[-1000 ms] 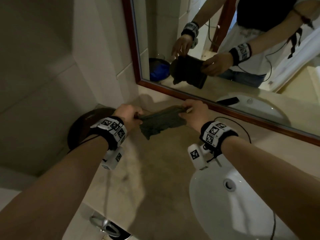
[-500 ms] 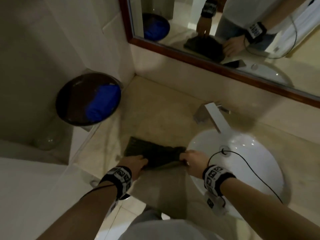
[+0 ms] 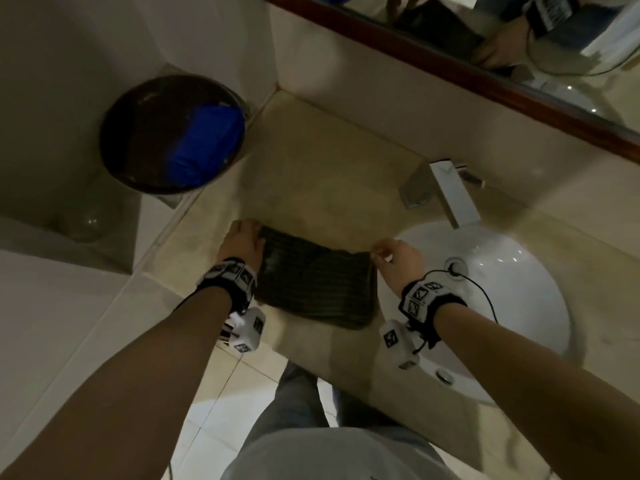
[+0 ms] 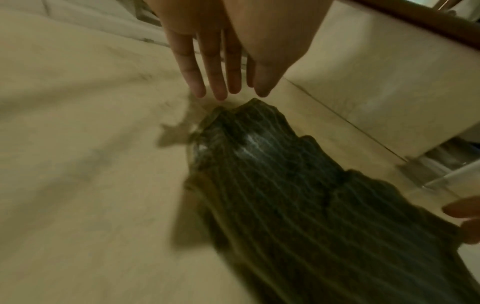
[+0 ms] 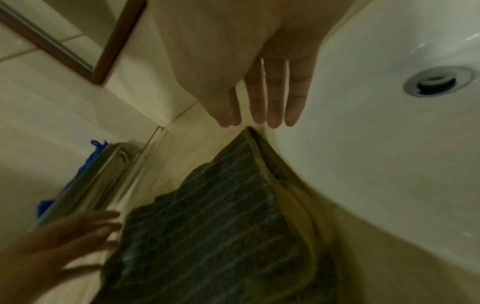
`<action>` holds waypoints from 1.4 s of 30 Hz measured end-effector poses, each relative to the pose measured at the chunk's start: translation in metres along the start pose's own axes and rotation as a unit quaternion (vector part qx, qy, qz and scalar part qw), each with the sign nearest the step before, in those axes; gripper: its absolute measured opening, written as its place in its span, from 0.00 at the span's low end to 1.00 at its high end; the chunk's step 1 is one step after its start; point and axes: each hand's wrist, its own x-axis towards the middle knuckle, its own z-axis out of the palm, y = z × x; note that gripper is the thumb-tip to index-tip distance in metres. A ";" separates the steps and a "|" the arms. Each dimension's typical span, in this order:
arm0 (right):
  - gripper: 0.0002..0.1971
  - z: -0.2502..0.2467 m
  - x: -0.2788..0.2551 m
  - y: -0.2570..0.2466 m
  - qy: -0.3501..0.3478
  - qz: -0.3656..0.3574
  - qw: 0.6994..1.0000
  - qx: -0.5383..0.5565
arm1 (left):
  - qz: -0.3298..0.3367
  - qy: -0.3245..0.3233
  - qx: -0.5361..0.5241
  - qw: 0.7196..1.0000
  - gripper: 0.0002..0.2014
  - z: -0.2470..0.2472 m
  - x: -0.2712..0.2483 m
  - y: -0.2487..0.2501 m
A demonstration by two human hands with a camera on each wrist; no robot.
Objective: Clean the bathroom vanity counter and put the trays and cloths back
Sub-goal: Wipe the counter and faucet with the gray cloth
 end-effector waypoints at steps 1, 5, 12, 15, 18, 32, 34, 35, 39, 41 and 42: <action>0.15 0.004 0.005 -0.001 -0.017 0.006 1.000 -0.007 | 0.009 -0.007 0.007 1.000 0.20 0.002 0.005 0.002; 0.16 0.018 0.017 0.000 -0.067 0.005 0.995 -0.073 | 0.040 -0.048 0.055 0.997 0.20 0.009 0.013 0.009; 0.12 0.002 0.034 0.006 -0.067 0.065 0.993 -0.067 | -0.062 -0.047 0.048 0.996 0.23 -0.014 0.028 -0.003; 0.11 -0.004 0.038 0.001 -0.065 0.059 0.995 -0.037 | -0.066 -0.051 0.029 0.996 0.23 -0.018 0.032 -0.005; 0.11 -0.007 0.040 -0.002 -0.069 0.049 0.996 -0.041 | -0.068 -0.043 -0.002 0.997 0.23 -0.022 0.030 -0.004; 0.20 -0.017 0.025 -0.031 -0.060 -0.063 0.992 -0.090 | 0.001 -0.035 -0.101 0.994 0.15 -0.038 -0.006 0.027; 0.22 -0.016 0.024 -0.062 -0.068 -0.149 0.983 -0.082 | 0.047 -0.028 -0.096 0.994 0.14 -0.039 -0.013 0.040; 0.22 -0.016 0.023 -0.082 -0.080 -0.190 0.976 -0.070 | 0.064 -0.027 -0.090 0.993 0.14 -0.039 -0.016 0.047; 0.24 -0.004 0.023 -0.149 -0.186 -0.177 0.966 0.015 | 0.048 -0.035 -0.081 0.995 0.19 -0.040 -0.027 0.064; 0.24 -0.001 0.022 -0.165 -0.234 -0.124 0.960 0.094 | 0.012 -0.035 -0.095 0.995 0.24 -0.040 -0.034 0.066; 0.23 -0.001 0.021 -0.169 -0.245 -0.115 0.955 0.118 | -0.002 -0.031 -0.105 0.994 0.26 -0.039 -0.037 0.065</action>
